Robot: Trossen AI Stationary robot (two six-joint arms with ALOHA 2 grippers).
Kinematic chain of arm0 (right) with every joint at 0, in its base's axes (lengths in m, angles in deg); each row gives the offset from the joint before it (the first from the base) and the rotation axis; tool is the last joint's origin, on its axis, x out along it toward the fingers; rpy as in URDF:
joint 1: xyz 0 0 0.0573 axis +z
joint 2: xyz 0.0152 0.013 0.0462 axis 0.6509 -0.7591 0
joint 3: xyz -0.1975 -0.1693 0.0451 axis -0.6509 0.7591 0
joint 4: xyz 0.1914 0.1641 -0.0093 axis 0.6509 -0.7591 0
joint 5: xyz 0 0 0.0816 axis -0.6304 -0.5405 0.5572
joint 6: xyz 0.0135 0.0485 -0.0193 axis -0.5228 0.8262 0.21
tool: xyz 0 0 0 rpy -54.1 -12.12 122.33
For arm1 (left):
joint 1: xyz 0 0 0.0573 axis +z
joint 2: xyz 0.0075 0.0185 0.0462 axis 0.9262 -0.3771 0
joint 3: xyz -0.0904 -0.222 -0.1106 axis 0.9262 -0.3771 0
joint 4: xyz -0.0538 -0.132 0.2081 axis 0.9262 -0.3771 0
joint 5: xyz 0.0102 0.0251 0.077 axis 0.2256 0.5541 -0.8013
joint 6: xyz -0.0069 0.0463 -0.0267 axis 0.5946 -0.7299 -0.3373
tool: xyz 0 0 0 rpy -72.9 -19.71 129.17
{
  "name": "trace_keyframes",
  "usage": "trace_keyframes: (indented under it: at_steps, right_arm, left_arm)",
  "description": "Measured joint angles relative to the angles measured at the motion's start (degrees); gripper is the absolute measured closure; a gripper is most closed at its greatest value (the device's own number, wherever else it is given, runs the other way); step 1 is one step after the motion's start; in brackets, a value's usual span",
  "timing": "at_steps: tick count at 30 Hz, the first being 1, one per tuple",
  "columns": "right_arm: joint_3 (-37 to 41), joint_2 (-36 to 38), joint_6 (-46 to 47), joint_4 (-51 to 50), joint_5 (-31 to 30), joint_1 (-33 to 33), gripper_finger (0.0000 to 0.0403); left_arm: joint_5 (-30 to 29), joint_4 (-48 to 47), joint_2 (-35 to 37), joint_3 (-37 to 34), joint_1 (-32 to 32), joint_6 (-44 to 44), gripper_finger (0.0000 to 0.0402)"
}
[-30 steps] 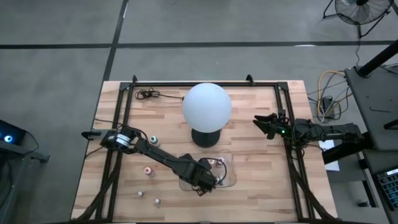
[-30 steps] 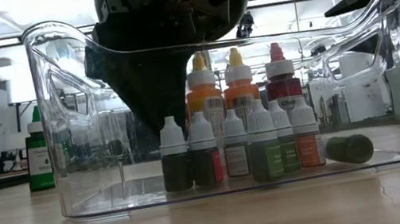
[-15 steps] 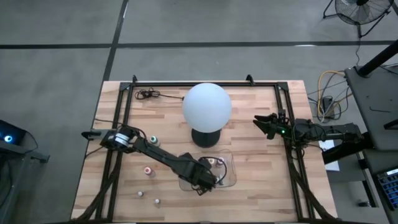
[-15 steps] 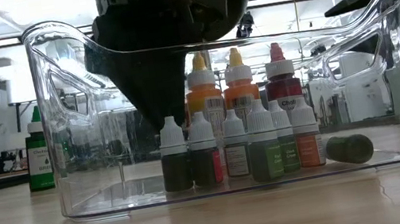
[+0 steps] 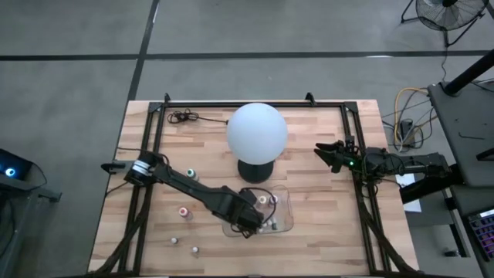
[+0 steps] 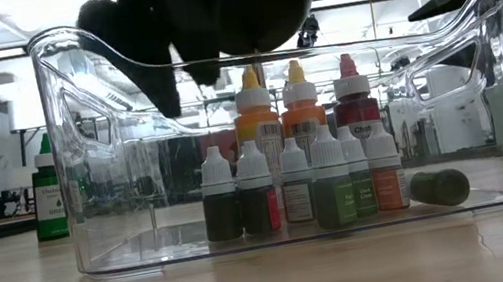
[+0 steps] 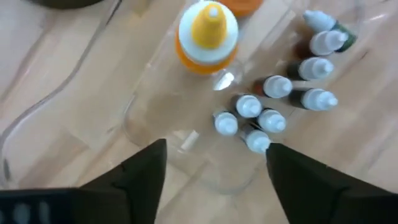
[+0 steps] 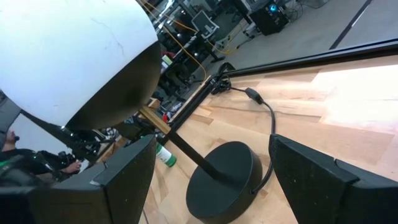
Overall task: Pick & Place food coloring
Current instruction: Put the left small blue food coloring bottle into the transparent bin
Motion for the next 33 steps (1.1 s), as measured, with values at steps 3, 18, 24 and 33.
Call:
trace_keyframes:
  at_steps: [3, 18, 24, 33]
  right_arm:
    - [0.02, -0.02, 0.02, 0.01, 0.01, 0.00, 0.0101]
    - [0.00, 0.00, 0.01, 0.03, -0.01, -0.02, 0.0101]
    - [0.00, 0.00, 0.02, 0.01, -0.01, -0.02, 0.0101]
    - [0.00, 0.02, 0.00, 0.01, -0.01, -0.02, 0.0101]
  left_arm:
    - [1.29, 0.02, 1.96, -0.02, -0.29, 1.36, 0.0138]
    - [2.47, -4.63, 11.17, 0.00, -3.76, 17.77, 0.0133]
    - [2.73, -7.21, 14.27, 0.00, -8.58, 23.65, 0.0133]
    - [0.81, -17.44, 18.60, 0.00, -17.63, 30.06, 0.0133]
